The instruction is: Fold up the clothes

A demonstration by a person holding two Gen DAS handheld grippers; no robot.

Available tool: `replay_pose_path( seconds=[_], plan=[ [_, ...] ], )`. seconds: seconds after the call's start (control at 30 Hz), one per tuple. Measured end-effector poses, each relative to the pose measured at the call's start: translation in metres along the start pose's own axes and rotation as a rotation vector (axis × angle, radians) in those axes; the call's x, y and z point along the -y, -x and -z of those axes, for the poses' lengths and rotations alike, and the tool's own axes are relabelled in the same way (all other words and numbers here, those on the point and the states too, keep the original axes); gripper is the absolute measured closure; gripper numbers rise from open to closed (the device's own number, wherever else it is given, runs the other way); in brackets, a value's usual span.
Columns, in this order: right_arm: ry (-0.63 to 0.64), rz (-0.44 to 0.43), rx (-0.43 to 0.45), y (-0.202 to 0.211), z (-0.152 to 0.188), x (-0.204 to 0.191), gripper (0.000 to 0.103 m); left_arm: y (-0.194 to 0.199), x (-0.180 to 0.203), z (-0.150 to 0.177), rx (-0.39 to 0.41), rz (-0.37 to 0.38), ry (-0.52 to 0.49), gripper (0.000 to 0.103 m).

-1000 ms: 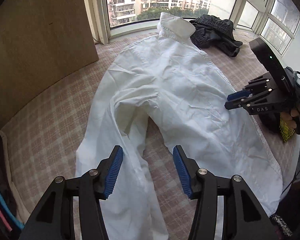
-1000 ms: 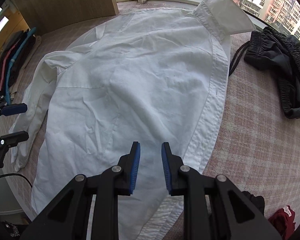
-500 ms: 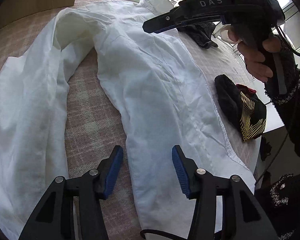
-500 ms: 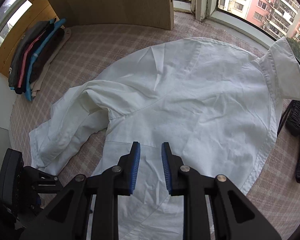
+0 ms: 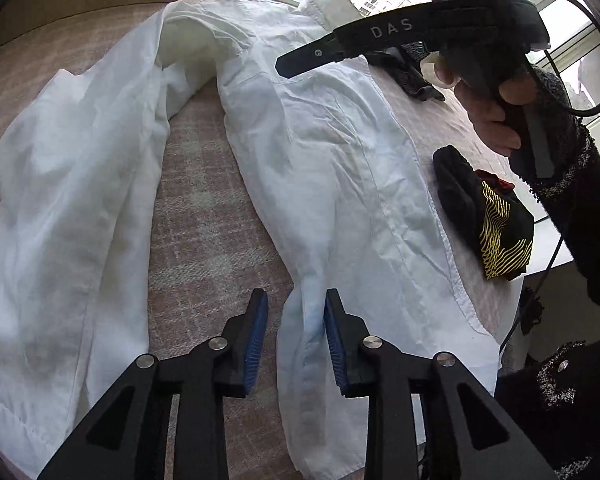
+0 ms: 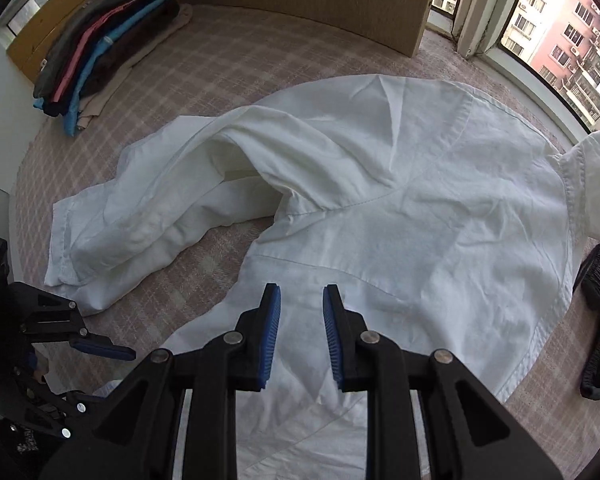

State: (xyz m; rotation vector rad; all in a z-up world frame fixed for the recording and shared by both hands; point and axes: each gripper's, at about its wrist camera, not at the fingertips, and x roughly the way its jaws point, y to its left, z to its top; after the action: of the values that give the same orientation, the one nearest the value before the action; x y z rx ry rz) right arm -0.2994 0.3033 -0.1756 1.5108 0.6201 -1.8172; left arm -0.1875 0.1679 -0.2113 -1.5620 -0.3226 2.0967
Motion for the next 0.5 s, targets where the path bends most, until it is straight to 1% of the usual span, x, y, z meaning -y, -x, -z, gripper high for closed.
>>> replay_pose_path(
  seconds=[0.03, 0.1, 0.17, 0.2, 0.27, 0.3, 0.33, 0.43, 0.47, 0.5],
  plan=[
    [0.001, 0.012, -0.008, 0.0, 0.006, 0.0, 0.081, 0.007, -0.001, 0.004, 0.004, 0.006, 0.01, 0.066],
    [-0.096, -0.033, 0.042, 0.023, 0.034, 0.012, 0.081, 0.021, -0.003, 0.012, 0.011, 0.006, 0.021, 0.064],
    [-0.206, -0.087, 0.102, 0.05, 0.063, 0.026, 0.081, 0.033, 0.001, 0.028, 0.002, -0.02, 0.006, 0.055],
    [-0.254, -0.107, 0.12, 0.061, 0.085, 0.03, 0.081, 0.037, 0.002, 0.035, -0.007, -0.021, 0.007, 0.054],
    [-0.323, -0.13, 0.141, 0.081, 0.133, 0.03, 0.075, 0.035, 0.003, 0.047, -0.032, -0.003, 0.021, 0.054],
    [-0.341, -0.121, 0.138, 0.086, 0.158, 0.023, 0.069, 0.031, 0.004, 0.052, -0.046, 0.007, 0.025, 0.054],
    [-0.357, -0.108, 0.133, 0.091, 0.184, 0.015, 0.067, 0.026, 0.005, 0.056, -0.059, 0.017, 0.03, 0.054],
    [-0.422, -0.095, 0.09, 0.084, 0.244, -0.009, 0.067, 0.011, 0.015, 0.063, -0.087, 0.055, 0.026, 0.054],
    [-0.446, -0.091, 0.075, 0.079, 0.263, -0.016, 0.067, 0.007, 0.019, 0.064, -0.092, 0.068, 0.02, 0.056],
    [-0.469, -0.091, 0.067, 0.074, 0.275, -0.021, 0.067, 0.005, 0.023, 0.064, -0.096, 0.07, 0.009, 0.056]
  ],
)
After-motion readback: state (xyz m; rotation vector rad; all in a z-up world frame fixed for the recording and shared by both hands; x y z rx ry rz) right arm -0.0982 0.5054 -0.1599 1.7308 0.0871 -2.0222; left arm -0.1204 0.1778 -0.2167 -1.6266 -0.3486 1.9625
